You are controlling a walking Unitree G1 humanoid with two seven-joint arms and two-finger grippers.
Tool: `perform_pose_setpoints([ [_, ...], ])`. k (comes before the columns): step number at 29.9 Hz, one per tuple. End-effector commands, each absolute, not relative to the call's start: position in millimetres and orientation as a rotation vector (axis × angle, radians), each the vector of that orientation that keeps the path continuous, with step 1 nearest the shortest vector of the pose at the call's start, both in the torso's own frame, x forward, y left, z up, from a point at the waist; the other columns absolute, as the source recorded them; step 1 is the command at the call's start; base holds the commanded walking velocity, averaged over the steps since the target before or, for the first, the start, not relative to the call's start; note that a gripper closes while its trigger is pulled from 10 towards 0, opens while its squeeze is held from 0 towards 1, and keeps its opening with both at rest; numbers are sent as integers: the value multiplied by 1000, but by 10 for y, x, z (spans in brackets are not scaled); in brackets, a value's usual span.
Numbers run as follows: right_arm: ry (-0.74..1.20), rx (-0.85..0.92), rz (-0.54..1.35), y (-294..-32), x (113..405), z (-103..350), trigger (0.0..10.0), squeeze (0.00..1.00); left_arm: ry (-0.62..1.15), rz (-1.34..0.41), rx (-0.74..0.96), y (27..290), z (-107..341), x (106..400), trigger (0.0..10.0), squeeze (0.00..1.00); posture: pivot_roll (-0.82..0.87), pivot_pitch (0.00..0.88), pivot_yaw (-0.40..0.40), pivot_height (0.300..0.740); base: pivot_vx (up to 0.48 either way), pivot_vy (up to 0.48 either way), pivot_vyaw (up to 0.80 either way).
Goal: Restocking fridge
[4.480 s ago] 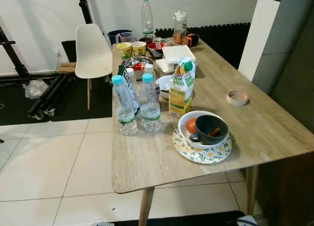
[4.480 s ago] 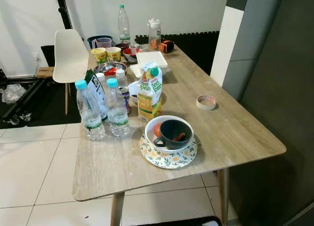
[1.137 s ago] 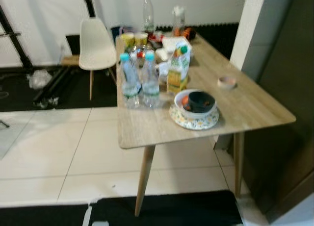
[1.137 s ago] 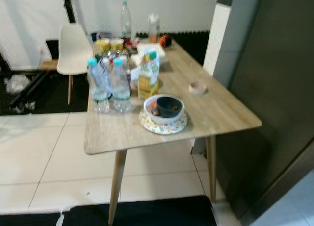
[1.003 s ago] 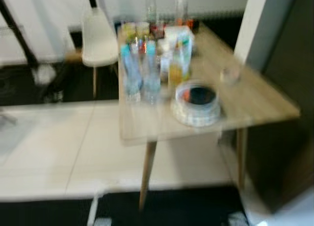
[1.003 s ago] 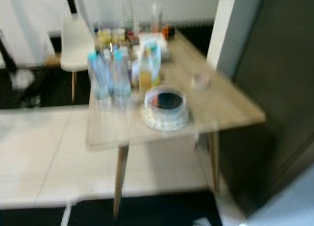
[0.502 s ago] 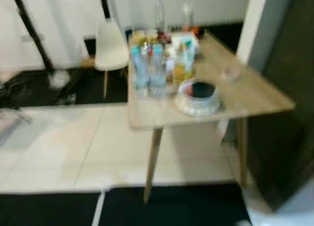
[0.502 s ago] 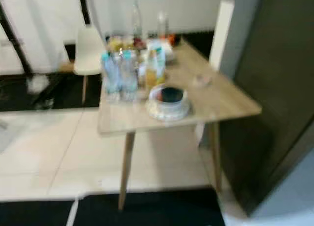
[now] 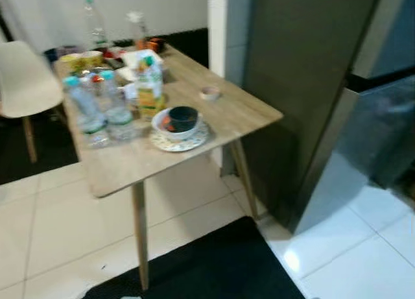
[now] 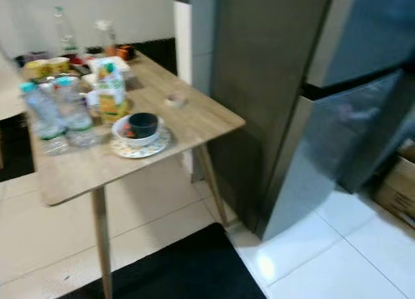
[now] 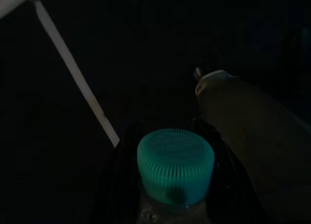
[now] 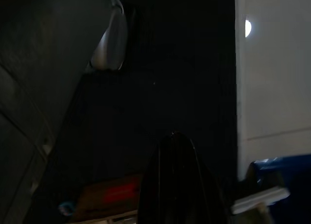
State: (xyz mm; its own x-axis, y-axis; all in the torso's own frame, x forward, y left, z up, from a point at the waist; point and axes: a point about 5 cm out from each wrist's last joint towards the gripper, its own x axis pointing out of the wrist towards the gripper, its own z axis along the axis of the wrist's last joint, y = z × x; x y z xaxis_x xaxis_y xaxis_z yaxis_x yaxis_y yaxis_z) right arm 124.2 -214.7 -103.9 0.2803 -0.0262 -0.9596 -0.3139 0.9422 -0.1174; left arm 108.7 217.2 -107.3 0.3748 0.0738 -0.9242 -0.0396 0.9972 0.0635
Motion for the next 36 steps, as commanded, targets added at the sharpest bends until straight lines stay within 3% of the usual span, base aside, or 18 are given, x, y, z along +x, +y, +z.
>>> perform_pose_setpoints([
  [1,1263,-299,191,-2125,1247,-1042,10000,0,1191,77,31,2219,-1071,1061,10000,0,-92,0,28,740,0,0,0],
  [7,1262,-307,185,-2175,1225,-1038,10000,0,1196,75,18,2231,-1070,1052,10000,0,-94,0,25,740,0,-47,0],
  [28,1242,-294,182,-2125,1293,-1027,10000,0,1189,52,-9,2008,-1098,1107,10000,0,-100,0,26,740,0,-403,0],
  [36,1240,-257,174,-2160,1288,-1019,10000,0,1191,66,-2,2157,-1080,1072,10000,0,-105,0,25,740,0,-420,0],
])
